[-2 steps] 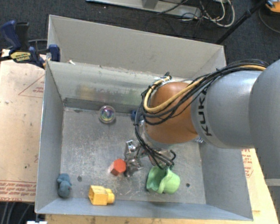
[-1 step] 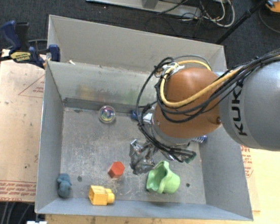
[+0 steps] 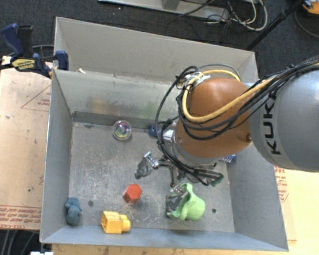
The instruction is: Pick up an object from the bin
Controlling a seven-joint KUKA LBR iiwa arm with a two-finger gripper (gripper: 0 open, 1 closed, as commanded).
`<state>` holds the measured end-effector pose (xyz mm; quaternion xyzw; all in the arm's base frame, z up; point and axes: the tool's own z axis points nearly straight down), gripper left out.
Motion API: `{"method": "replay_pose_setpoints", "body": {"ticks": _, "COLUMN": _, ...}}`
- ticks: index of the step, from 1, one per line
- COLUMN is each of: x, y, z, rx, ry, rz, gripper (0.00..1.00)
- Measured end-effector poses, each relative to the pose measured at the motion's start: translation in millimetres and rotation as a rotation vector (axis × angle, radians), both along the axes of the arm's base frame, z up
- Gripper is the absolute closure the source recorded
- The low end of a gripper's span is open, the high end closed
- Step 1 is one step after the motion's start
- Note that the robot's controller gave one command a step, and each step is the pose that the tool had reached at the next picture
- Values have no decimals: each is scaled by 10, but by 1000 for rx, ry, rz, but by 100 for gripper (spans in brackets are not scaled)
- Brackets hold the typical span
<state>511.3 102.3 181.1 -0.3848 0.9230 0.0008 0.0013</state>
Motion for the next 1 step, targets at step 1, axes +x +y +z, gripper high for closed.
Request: {"method": "replay_pose_setpoints", "body": {"ticks": 1, "x": -224, "y": -823, "z": -1003, "rx": 1, "ry": -13, "rz": -5, "gripper": 0}}
